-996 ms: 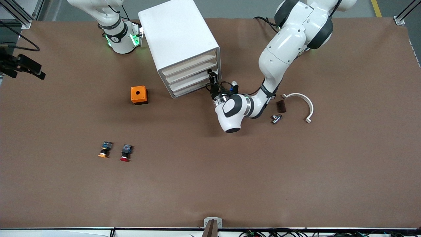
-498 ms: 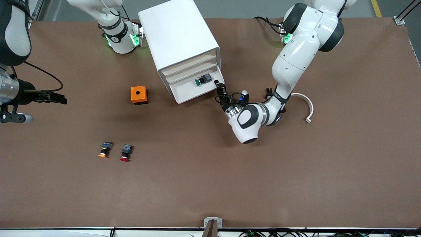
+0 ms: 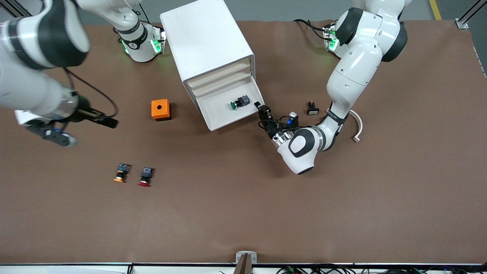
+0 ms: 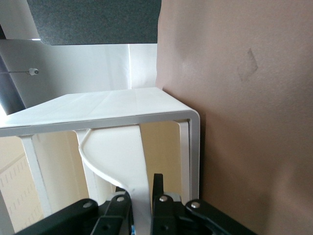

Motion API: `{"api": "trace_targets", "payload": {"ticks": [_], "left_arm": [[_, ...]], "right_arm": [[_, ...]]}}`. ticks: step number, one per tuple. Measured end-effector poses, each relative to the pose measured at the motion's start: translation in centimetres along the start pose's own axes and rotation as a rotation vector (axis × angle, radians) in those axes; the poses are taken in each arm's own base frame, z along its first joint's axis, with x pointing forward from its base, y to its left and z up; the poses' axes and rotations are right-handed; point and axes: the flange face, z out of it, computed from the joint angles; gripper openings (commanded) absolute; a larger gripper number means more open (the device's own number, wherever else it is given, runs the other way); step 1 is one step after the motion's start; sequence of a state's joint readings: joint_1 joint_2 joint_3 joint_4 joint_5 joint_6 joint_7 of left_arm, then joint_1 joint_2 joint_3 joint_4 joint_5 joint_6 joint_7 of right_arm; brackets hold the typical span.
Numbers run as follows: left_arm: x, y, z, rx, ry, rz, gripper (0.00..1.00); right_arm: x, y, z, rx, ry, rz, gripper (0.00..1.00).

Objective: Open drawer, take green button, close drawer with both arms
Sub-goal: 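Reach the right gripper into the open drawer toward the green button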

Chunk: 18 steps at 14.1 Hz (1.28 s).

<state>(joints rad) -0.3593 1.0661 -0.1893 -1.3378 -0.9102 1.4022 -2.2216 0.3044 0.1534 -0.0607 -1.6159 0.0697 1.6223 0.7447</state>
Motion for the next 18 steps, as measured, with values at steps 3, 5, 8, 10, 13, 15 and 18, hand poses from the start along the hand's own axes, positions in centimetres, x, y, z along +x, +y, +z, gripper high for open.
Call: {"api": "trace_targets", "payload": {"ticks": [3, 5, 8, 10, 13, 15, 18], "left_arm": [[-0.1, 0.1, -0.2, -0.014, -0.01, 0.007, 0.85], [-0.3, 0.1, -0.9, -0.029, -0.034, 0.074, 0.95], [-1.4, -1.3, -2.7, -0.025, -0.106, 0.285, 0.99], [-2.4, -2.7, -3.9, -0.051, -0.124, 0.46, 0.99], [-3.7, -5.5, -6.8, -0.125, -0.137, 0.745, 0.99], [-3.8, -7.1, -9.4, -0.209, -0.133, 0.91, 0.99], [-3.4, -9.9, -12.8, -0.391, 0.007, 1.147, 0.99]], "right_arm": [[-5.9, -8.0, 2.7, 0.033, 0.031, 0.142, 1.0], [-9.5, -12.6, 5.6, 0.042, 0.045, 0.232, 1.0], [-14.1, -17.5, 9.9, 0.054, 0.059, 0.338, 1.0], [-17.2, -19.6, 12.9, 0.073, 0.069, 0.385, 1.0], [-21.5, -21.3, 17.9, 0.063, 0.091, 0.428, 1.0], [-23.7, -22.3, 20.7, 0.045, 0.13, 0.451, 1.0], [-26.2, -23.3, 23.1, 0.032, 0.15, 0.468, 1.0]]}}
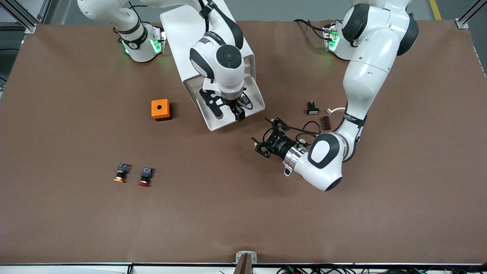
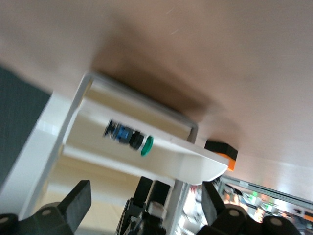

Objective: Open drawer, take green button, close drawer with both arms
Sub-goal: 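Reach the right gripper into the open drawer toward the green button, then grasp the green button with the right gripper and lift it out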

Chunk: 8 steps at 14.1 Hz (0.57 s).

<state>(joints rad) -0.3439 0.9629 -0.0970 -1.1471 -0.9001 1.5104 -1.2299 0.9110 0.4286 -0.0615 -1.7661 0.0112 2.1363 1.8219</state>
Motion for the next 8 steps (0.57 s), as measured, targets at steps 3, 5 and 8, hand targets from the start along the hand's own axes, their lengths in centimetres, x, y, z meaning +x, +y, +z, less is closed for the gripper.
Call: {"api": "trace_targets", "payload": {"ticks": [3, 5, 8], "left_arm": [[-3.1, 0.1, -3.0, -0.085, 0.209, 0.182, 0.99], [-4.6, -0.1, -5.2, -0.12, 0.364, 0.287, 0.99], [-6.6, -0.8, -8.2, -0.129, 0.596, 0.378, 0.99]], "right_arm": [[-1.6, 0.4, 0.6, -0.003, 0.005, 0.013, 1.0], [-2.3, 0.4, 1.2, -0.003, 0.007, 0.027, 1.0], [-3.9, 0.5, 2.5, -0.002, 0.01, 0.062, 1.0]]}}
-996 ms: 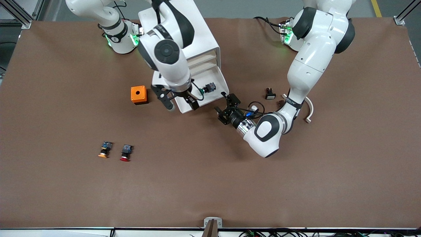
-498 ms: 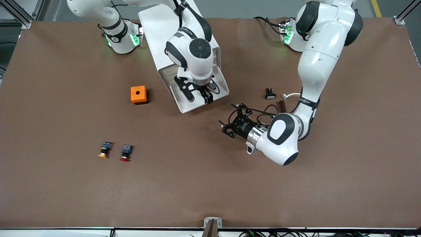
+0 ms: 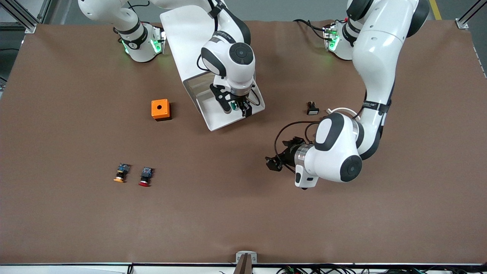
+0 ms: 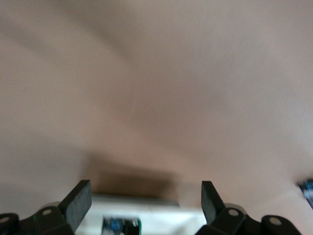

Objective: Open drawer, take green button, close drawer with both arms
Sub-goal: 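Grasp the green button with the right gripper and lift it out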

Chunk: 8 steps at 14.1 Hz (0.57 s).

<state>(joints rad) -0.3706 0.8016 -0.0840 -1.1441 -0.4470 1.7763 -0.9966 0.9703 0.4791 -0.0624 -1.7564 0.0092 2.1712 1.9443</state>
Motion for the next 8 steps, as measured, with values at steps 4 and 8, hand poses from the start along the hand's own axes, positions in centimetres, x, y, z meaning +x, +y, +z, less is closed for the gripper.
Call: {"api": "trace_targets", "payload": {"ticks": [4, 8], "left_arm": [[-0.1, 0.5, -1.0, 0.068, 0.253, 0.095, 0.99], [-0.8, 1.2, -0.4, 0.106, 0.376, 0.159, 0.99]], "right_arm": [[-1.4, 0.0, 1.1, -0.007, 0.006, 0.015, 0.97], [-1.8, 0.2, 1.5, -0.013, 0.01, 0.008, 0.64]]}}
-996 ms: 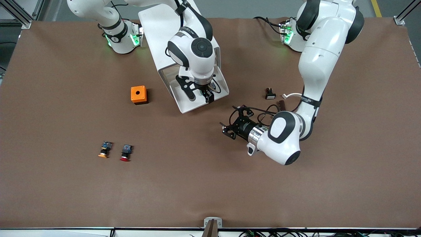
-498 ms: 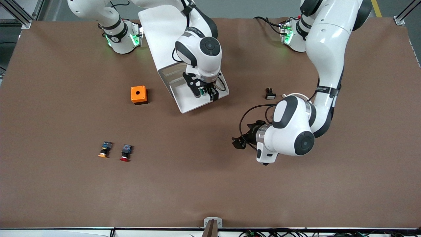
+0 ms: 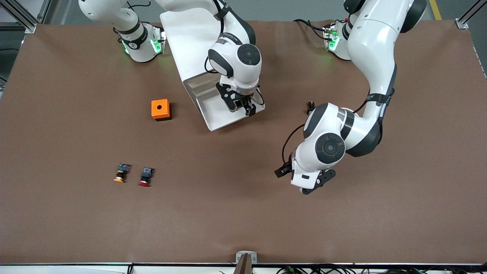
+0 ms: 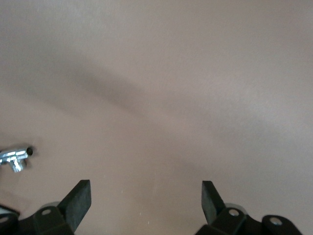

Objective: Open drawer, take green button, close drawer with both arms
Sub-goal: 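Grasp the green button with the right gripper and lift it out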

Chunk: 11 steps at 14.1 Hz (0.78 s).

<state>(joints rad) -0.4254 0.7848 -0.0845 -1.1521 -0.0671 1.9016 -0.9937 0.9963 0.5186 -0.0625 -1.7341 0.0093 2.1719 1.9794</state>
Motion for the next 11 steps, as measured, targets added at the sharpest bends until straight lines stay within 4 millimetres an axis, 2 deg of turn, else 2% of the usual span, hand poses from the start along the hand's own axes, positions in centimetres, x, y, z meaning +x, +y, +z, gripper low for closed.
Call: {"api": "trace_targets", "payload": {"ticks": [1, 3, 4, 8, 11], "left_arm": [[0.1, 0.0, 0.1, -0.003, 0.016, 0.004, 0.99], [0.4, 0.0, 0.2, -0.002, 0.039, 0.009, 0.99], [0.4, 0.0, 0.2, -0.001, 0.044, 0.011, 0.99], [0.5, -0.1, 0.3, 0.001, 0.047, 0.012, 0.99], [0.3, 0.0, 0.6, 0.006, 0.044, 0.015, 0.99]], "right_arm": [[0.0, 0.0, 0.0, 0.0, 0.0, 0.0, 0.44], [0.0, 0.0, -0.1, -0.003, -0.008, 0.006, 0.11], [0.0, -0.1, -0.1, -0.006, -0.018, 0.016, 0.01], [0.0, -0.3, -0.4, -0.007, -0.039, 0.031, 0.0], [0.6, -1.5, -2.3, 0.003, -0.05, -0.004, 0.0]]}}
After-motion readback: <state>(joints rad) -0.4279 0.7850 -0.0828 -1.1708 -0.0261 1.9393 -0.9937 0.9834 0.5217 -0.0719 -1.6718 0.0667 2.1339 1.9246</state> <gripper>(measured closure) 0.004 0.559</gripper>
